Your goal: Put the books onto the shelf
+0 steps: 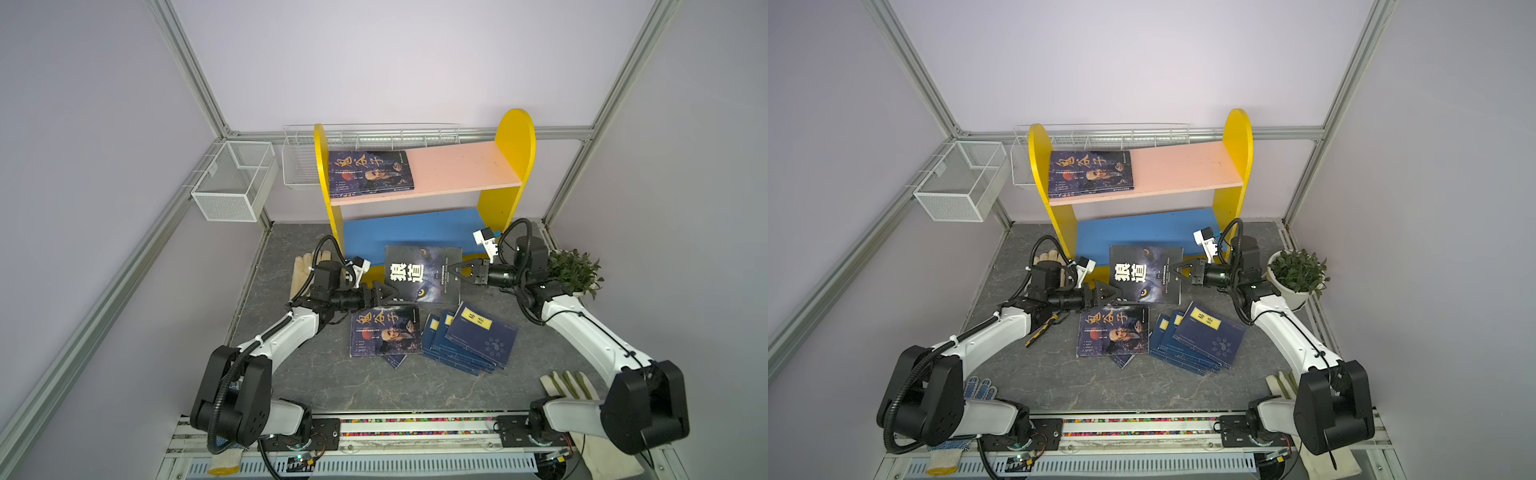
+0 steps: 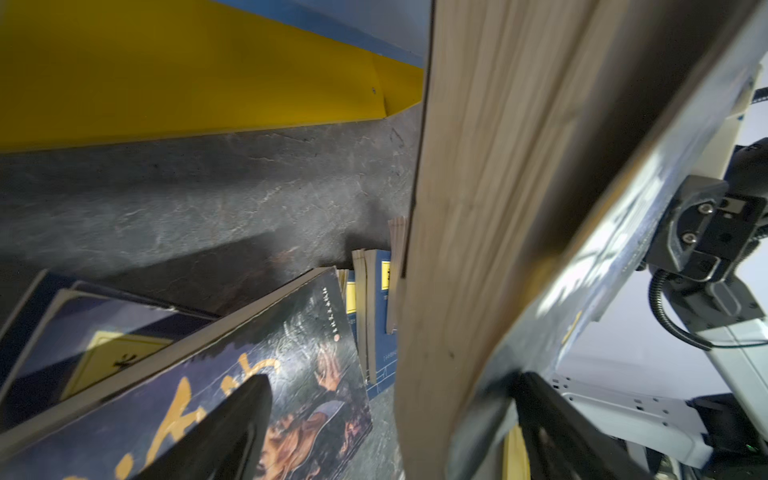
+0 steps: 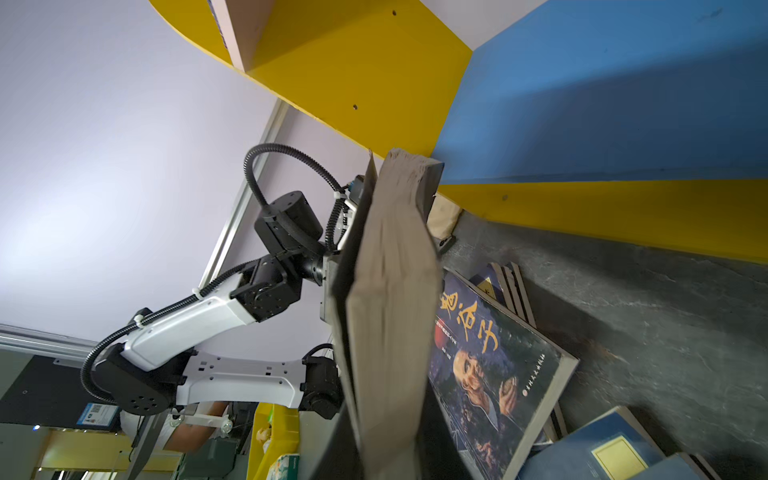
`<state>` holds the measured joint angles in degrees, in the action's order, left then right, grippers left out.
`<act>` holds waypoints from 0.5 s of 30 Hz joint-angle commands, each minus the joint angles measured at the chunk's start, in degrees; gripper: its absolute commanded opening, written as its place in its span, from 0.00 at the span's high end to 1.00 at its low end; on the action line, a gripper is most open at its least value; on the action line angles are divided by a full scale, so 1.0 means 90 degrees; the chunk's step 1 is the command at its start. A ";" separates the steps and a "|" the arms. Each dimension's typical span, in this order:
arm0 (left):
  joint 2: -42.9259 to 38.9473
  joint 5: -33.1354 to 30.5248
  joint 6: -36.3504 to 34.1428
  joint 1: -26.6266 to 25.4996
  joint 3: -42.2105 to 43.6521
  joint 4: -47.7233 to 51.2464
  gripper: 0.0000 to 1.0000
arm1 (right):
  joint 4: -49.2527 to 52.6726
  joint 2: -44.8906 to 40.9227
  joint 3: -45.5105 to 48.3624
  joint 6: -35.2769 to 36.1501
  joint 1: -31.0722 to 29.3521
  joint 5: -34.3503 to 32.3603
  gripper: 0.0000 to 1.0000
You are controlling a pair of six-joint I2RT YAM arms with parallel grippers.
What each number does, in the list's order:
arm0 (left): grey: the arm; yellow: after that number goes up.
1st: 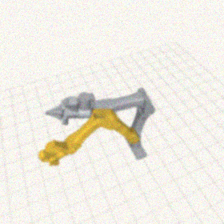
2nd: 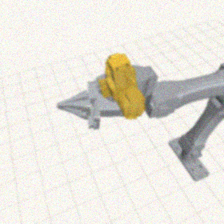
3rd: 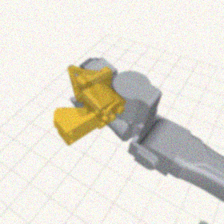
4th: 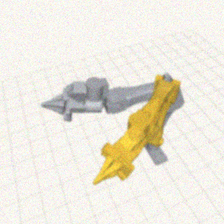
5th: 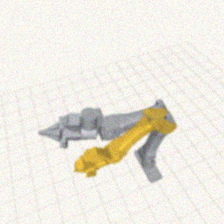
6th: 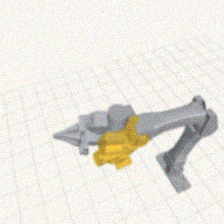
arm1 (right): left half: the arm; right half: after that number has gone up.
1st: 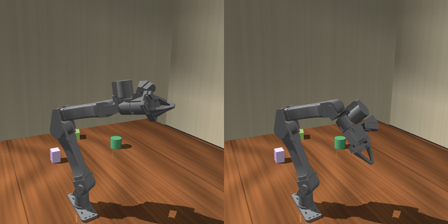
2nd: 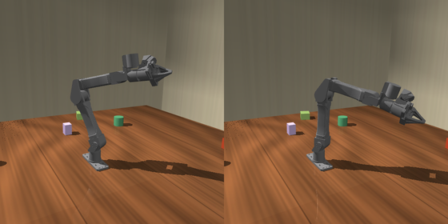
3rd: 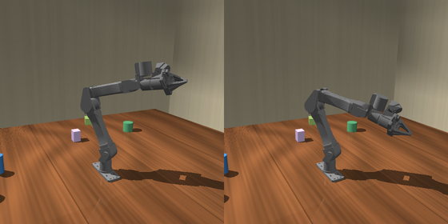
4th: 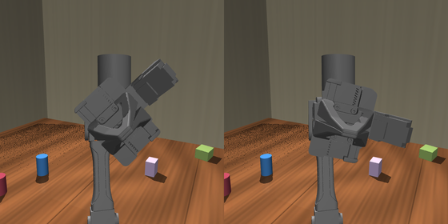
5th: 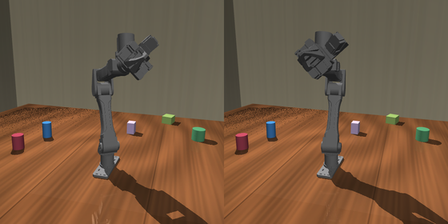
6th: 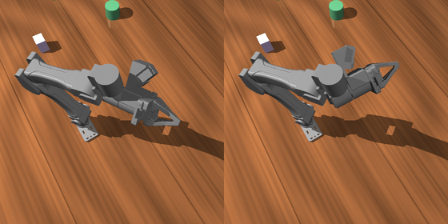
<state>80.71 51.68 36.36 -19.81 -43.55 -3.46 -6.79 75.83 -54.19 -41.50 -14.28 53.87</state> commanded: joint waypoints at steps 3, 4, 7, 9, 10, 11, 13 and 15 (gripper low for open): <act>0.0124 0.0914 0.0667 0.0011 0.0060 -0.1282 0.24 | -0.1157 0.0096 -0.0025 -0.0569 -0.0002 0.0226 0.93; 0.0130 0.0915 0.0721 0.0000 0.0052 -0.1363 0.30 | -0.1169 0.0125 -0.0048 -0.0565 -0.0006 0.0216 0.93; 0.0163 0.0938 0.0985 -0.0004 0.0039 -0.1727 0.45 | -0.1151 0.0248 -0.0070 -0.0552 -0.0034 0.0187 0.93; 0.0179 0.0942 0.1261 -0.0001 0.0063 -0.2073 0.55 | -0.1075 0.0302 -0.0062 -0.0487 -0.0044 0.0152 0.93; 0.0192 0.0928 0.1397 0.0003 0.0080 -0.2273 0.61 | -0.0989 0.0332 -0.0052 -0.0411 -0.0048 0.0120 0.93; 0.0193 0.0914 0.1516 0.0002 0.0103 -0.2416 0.67 | -0.0881 0.0356 -0.0055 -0.0342 -0.0047 0.0085 0.93; 0.0183 0.0856 0.1720 -0.0001 0.0157 -0.2714 0.88 | -0.0580 0.0376 -0.0076 -0.0133 -0.0052 -0.0007 0.93; 0.0156 0.0807 0.1845 -0.0001 0.0202 -0.2919 1.00 | -0.0341 0.0387 -0.0073 0.0008 -0.0022 -0.0146 0.91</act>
<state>81.78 60.05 49.52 -19.38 -42.41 -22.98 -10.87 79.53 -54.15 -43.70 -13.67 52.05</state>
